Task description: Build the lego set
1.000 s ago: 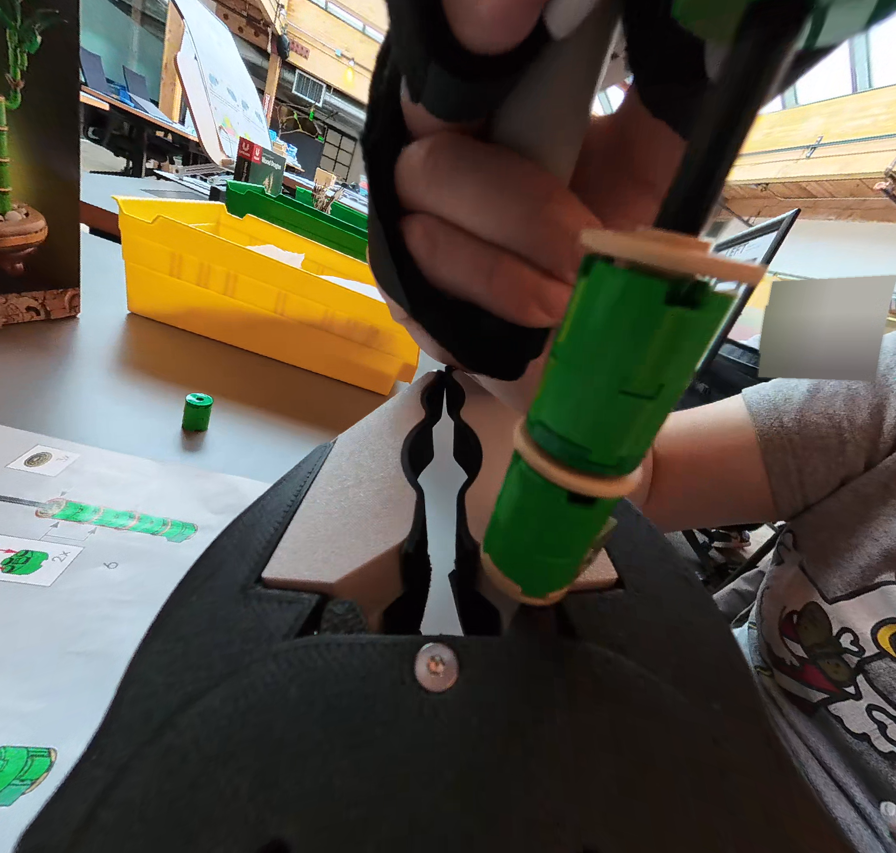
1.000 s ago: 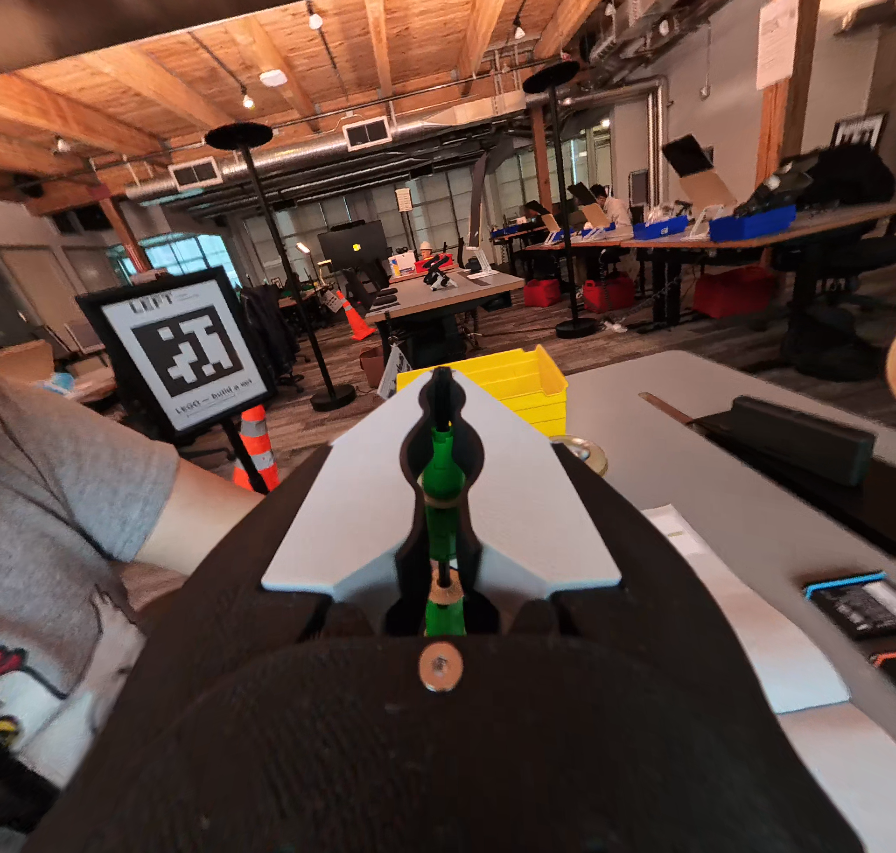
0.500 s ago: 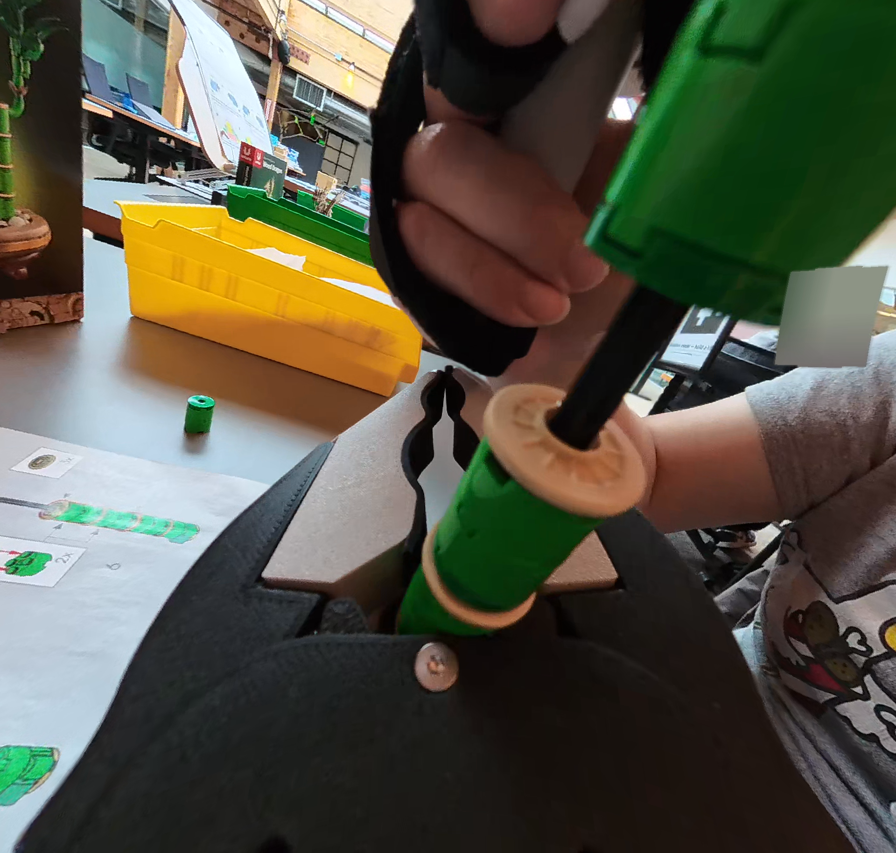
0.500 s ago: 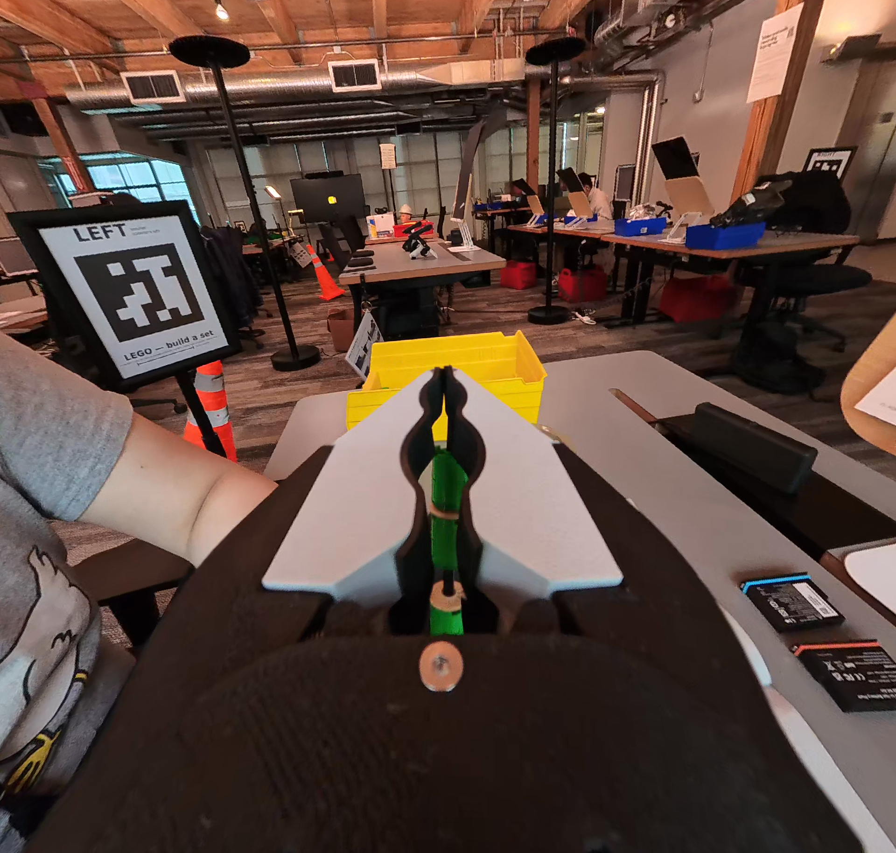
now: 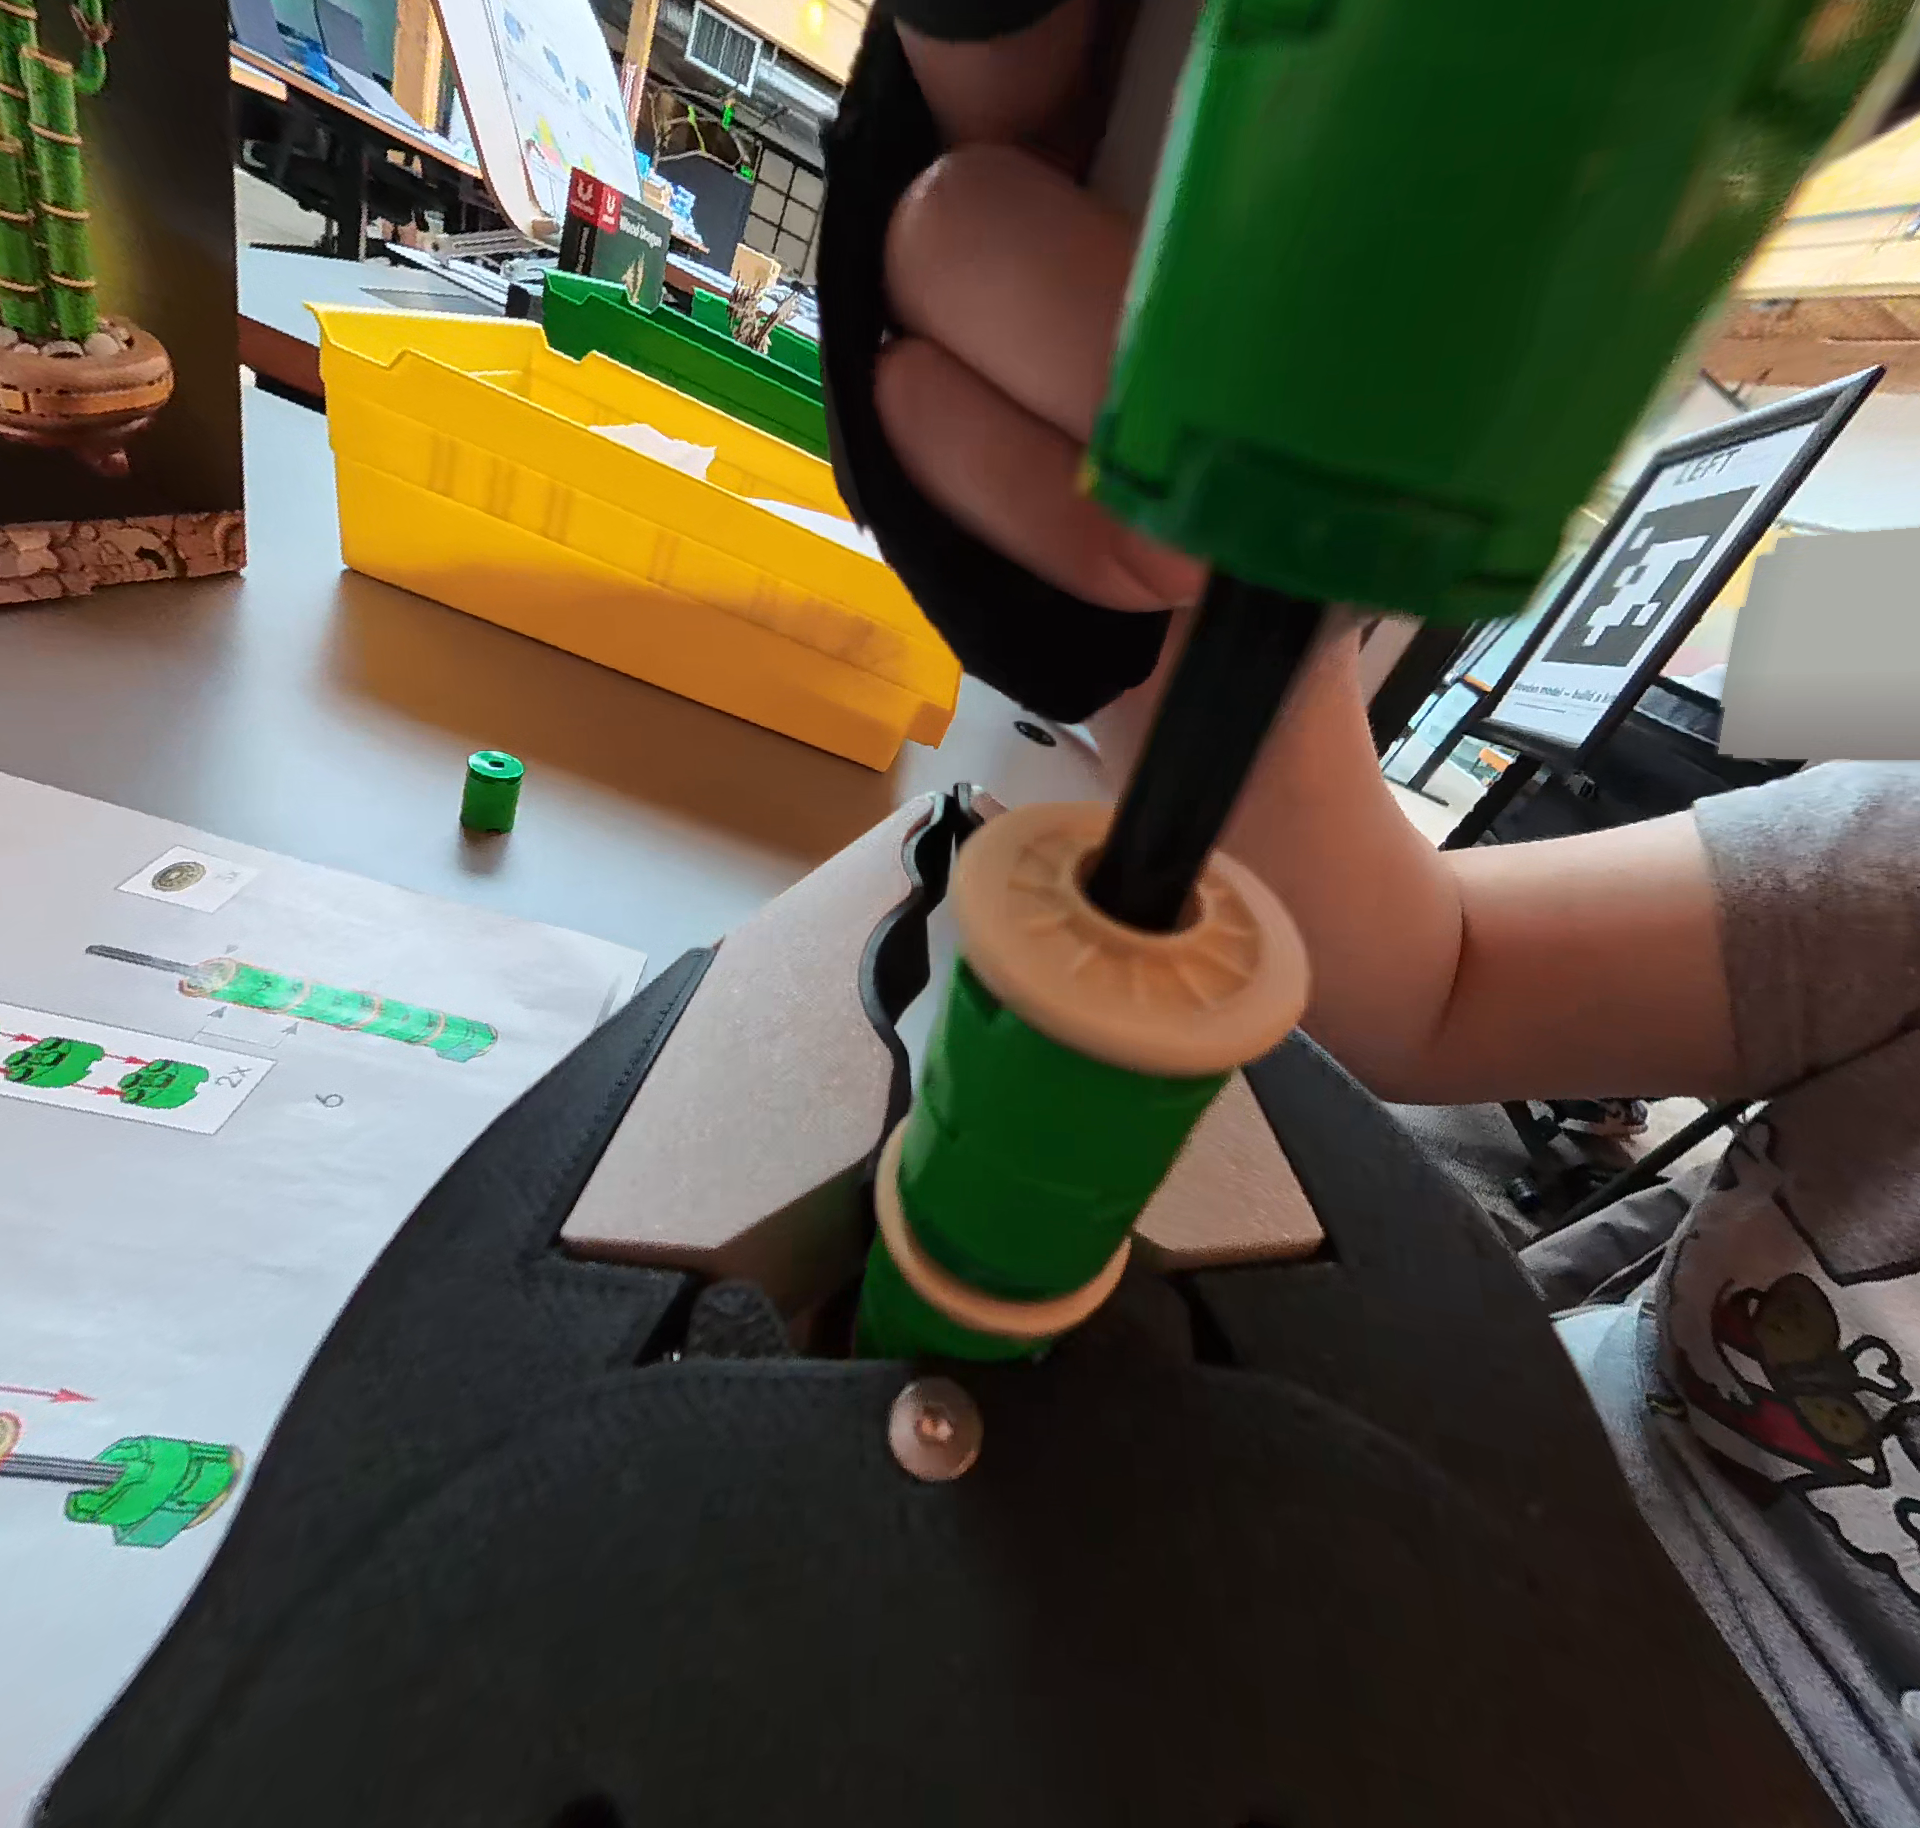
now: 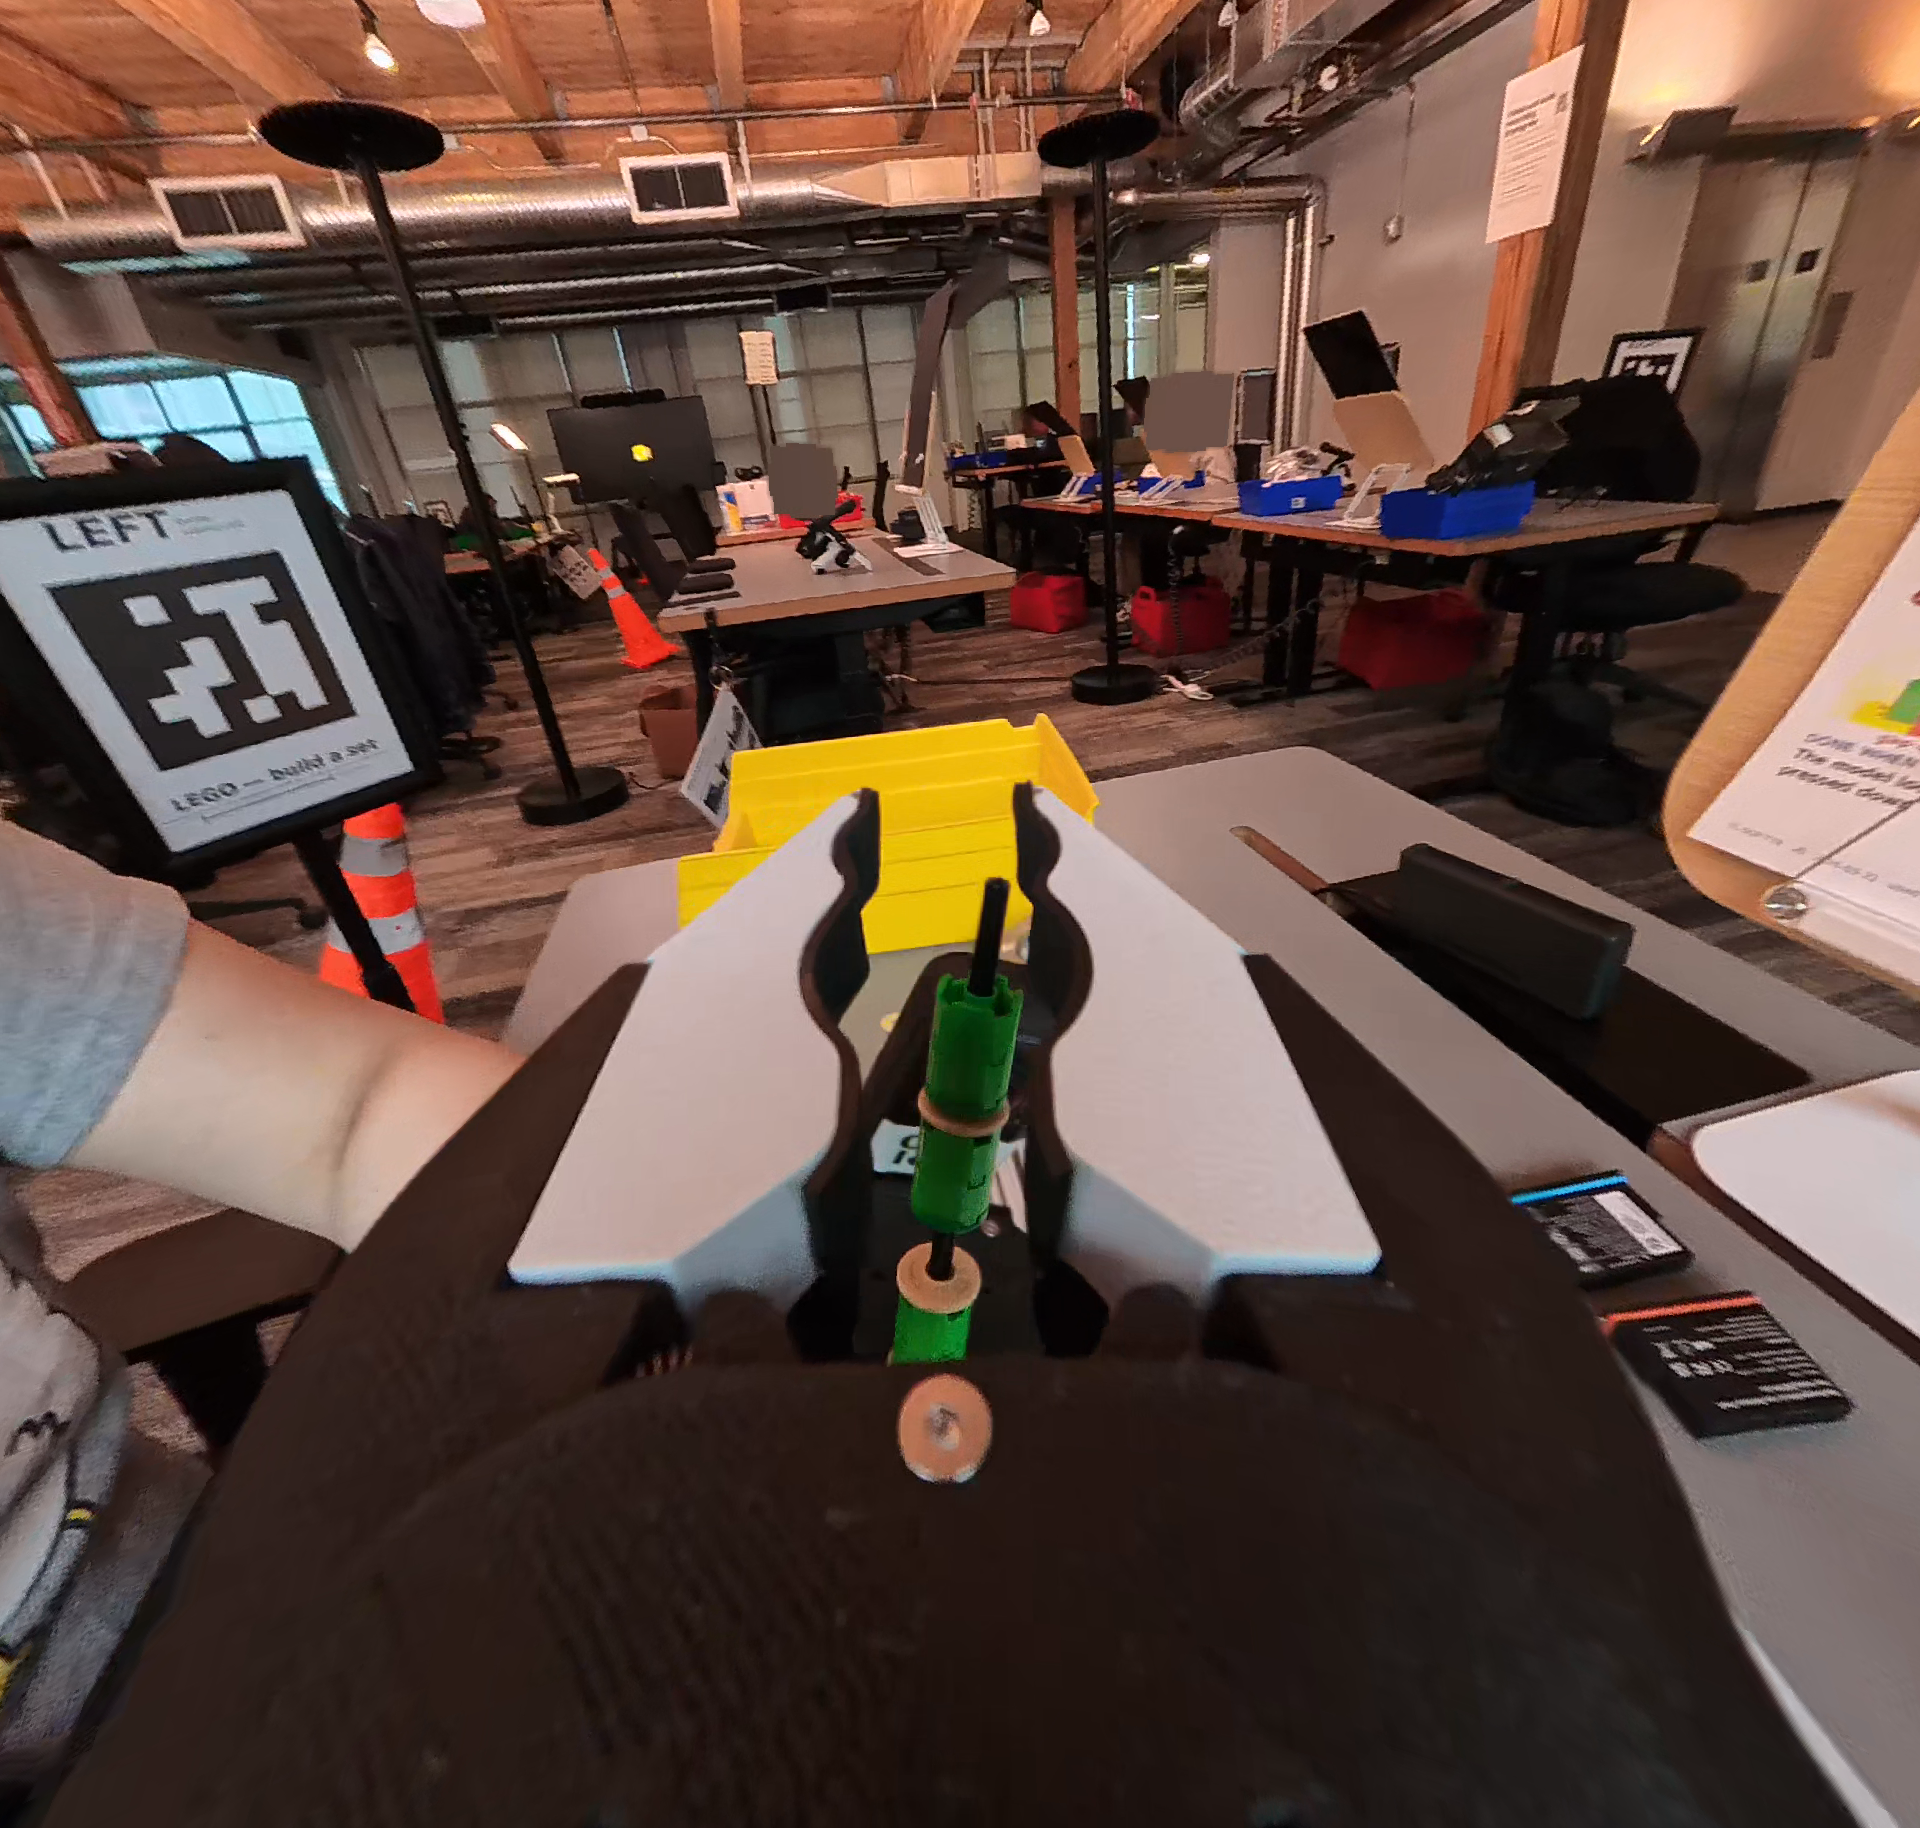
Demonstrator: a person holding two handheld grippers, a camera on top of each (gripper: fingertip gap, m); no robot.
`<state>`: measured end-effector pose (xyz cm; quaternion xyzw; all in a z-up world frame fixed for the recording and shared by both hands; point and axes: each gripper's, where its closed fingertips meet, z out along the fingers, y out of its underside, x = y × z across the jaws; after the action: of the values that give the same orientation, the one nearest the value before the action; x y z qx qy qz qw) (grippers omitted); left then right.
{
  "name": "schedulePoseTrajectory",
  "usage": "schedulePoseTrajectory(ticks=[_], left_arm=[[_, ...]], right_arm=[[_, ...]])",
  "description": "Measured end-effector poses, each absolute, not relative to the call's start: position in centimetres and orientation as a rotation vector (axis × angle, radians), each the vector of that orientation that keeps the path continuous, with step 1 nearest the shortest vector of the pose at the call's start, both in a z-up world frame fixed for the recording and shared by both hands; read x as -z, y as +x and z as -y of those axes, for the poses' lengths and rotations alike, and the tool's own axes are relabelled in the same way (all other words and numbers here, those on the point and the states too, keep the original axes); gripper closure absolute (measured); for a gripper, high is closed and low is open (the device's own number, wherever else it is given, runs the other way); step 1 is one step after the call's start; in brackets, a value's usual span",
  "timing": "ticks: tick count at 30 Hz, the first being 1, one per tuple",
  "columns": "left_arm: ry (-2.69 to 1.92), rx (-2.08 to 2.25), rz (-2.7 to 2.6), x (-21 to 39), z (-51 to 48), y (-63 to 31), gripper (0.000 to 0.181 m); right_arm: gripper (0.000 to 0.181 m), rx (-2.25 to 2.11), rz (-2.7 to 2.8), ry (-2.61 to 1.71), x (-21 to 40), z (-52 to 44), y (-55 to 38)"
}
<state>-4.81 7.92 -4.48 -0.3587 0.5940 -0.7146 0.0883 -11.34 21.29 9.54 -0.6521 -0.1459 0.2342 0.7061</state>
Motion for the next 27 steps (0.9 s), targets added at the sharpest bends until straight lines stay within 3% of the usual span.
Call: schedulePoseTrajectory(ticks=[7,16,21,27], left_arm=[[-1.073,2.076,-1.795,4.9,-8.2,-4.7,0.181],[-1.020,1.896,-1.835,5.9,-8.9,-4.2,0.181],[-0.987,1.881,-1.813,5.3,-9.1,-4.2,0.181],[-0.873,1.811,-1.880,5.4,-8.3,-4.8,0.181]], right_arm=[[0.150,-0.483,0.275,-1.438,-9.3,-21.7,-10.1],[0.157,-0.560,0.220,-1.484,-7.8,-22.5,-9.5],[0.155,-0.498,0.144,-1.332,-10.8,-21.0,-6.9],[0.124,-0.866,-0.036,-1.480,-8.2,-21.2,-4.7]])
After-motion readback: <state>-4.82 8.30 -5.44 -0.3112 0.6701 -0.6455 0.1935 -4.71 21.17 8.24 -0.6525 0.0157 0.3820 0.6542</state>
